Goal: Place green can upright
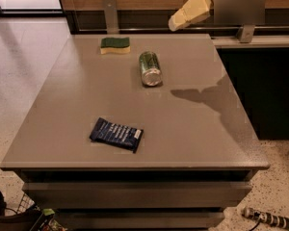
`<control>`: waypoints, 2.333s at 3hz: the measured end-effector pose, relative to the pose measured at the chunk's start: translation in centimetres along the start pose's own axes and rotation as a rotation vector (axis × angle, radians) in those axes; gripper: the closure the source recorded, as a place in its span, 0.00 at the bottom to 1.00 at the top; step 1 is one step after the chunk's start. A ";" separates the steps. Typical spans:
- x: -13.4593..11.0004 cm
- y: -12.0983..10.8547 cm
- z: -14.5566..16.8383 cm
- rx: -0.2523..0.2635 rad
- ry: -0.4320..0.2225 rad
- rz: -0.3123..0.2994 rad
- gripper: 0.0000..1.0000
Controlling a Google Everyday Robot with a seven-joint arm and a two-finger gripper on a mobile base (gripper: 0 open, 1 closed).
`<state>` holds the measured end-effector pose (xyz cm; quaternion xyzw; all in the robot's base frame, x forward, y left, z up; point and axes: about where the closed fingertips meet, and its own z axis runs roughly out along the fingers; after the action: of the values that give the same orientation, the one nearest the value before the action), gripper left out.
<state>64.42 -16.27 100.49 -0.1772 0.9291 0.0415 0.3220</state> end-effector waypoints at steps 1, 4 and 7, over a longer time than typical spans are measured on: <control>-0.7 0.5 0.6 0.004 0.034 -0.019 0.00; -2.8 4.3 8.5 0.130 0.274 -0.032 0.00; -1.6 5.6 14.0 0.125 0.433 -0.017 0.00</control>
Offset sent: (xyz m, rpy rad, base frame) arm 0.0489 0.0589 -0.0207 -0.2279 0.1651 -0.0118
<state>71.75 -7.90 90.20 -0.1694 0.9758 -0.0577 0.1257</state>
